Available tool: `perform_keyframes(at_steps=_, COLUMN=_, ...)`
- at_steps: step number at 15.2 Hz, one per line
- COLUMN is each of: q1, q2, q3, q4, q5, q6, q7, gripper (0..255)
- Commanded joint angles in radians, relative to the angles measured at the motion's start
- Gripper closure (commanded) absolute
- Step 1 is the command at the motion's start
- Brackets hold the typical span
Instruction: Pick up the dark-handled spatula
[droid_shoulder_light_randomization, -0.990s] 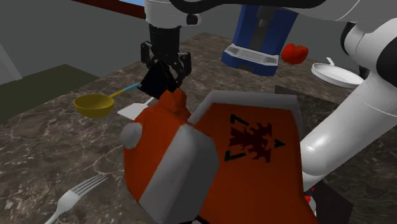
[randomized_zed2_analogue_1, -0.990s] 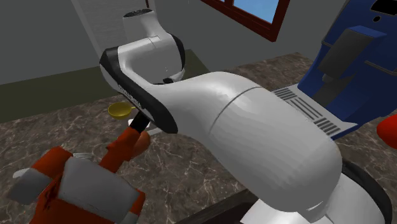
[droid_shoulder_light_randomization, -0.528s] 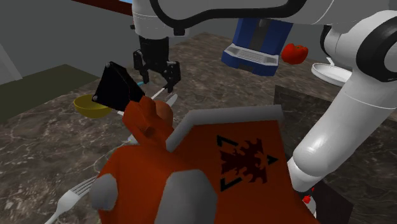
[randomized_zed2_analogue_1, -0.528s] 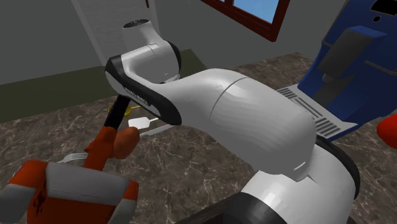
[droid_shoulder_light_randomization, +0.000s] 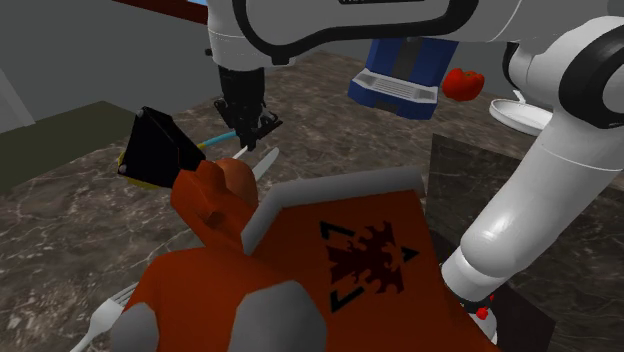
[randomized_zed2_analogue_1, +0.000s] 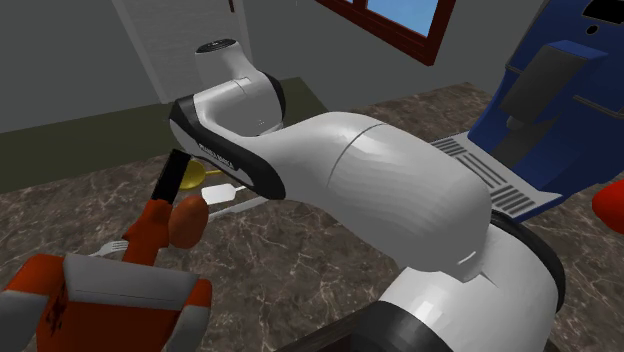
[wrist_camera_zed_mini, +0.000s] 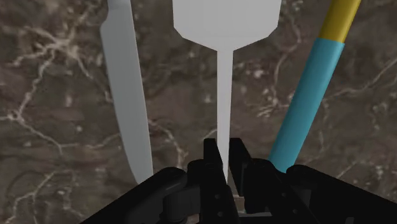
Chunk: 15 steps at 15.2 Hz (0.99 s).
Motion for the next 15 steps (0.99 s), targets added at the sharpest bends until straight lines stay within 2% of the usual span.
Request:
perform_keyframes(at_steps=1, q1=0.0, q2=0.0, q3=0.0, q4=0.0, q5=0.0, q6=0.0, q7=0.0, gripper=255)
perform_keyframes(at_steps=5, q1=-0.001, q2=-0.004, q3=0.0, q4=-0.003, q5=0.003, q6=0.0, q7=-0.001, gripper=255)
perform_keyframes(at_steps=15, q1=0.02, q2=0.028, q3=0.007, q4=0.161, q5=-0.02, q6=-0.144, q7=0.005, gripper=255)
